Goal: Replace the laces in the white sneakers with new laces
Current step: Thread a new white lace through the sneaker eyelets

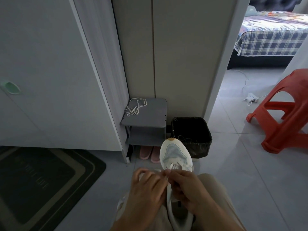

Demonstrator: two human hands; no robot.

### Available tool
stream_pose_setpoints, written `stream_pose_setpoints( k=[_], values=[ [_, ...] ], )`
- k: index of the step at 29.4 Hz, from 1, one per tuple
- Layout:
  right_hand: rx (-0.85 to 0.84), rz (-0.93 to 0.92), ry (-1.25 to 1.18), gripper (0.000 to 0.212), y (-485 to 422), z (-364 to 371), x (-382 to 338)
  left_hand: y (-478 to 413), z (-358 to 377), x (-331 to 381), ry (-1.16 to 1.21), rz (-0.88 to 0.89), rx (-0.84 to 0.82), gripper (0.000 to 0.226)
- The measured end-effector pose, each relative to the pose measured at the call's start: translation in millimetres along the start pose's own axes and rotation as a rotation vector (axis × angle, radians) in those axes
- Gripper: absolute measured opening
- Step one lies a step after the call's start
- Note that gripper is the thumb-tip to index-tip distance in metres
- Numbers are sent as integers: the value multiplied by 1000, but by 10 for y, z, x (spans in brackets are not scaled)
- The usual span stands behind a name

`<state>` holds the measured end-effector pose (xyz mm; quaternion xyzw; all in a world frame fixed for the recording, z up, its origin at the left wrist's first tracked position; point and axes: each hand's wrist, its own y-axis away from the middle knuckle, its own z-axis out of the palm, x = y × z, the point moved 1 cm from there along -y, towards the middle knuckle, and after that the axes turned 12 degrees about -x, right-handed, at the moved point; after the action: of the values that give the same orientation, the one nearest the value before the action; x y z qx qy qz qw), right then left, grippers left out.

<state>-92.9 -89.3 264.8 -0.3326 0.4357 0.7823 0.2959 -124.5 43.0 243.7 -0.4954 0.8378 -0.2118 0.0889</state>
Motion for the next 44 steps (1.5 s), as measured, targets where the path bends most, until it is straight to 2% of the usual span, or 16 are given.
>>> stream_pose_setpoints(
  k=[4,6,8,11,13,14,16,20,22,26,28,30,33,38,44],
  values=[
    [-13,78,-49,16,25,31,45,251,-53,-163,1,-74,5,12],
    [-46,79,-65,17,38,82,87,409,-47,-254,113,-84,-63,15],
    [-74,56,-56,20,50,143,97,483,-99,-320,376,-202,-151,17],
    [-102,11,13,21,65,206,17,277,-258,-253,932,-541,-198,29],
    [-89,-29,146,25,75,207,-88,44,-284,-180,1156,-595,-286,23],
    [-64,-50,231,27,83,189,-153,-72,-289,-142,1222,-604,-320,16],
    [-5,-99,343,23,108,122,-292,-244,-287,-99,1323,-615,-368,17],
    [-7,-141,234,20,140,-79,-458,-383,-323,-203,1300,-619,-381,18],
    [-40,-154,174,19,145,-100,-455,-436,-399,-261,1383,-615,-385,22],
    [-99,-157,65,18,145,11,-380,-555,-443,-259,1379,-610,-570,34],
    [-90,-171,57,17,160,51,-378,-579,-413,-239,1520,-634,-585,28],
    [-68,-177,63,18,165,52,-377,-556,-359,-228,1664,-674,-576,33],
    [-71,-168,40,18,164,51,-373,-505,-299,-190,1745,-686,-525,38],
    [-94,-152,-114,19,154,20,-380,-377,-404,-245,1502,-514,-436,16],
    [-128,-163,-232,22,112,-51,-415,-106,-517,-599,1393,-464,-452,26]
  ],
)
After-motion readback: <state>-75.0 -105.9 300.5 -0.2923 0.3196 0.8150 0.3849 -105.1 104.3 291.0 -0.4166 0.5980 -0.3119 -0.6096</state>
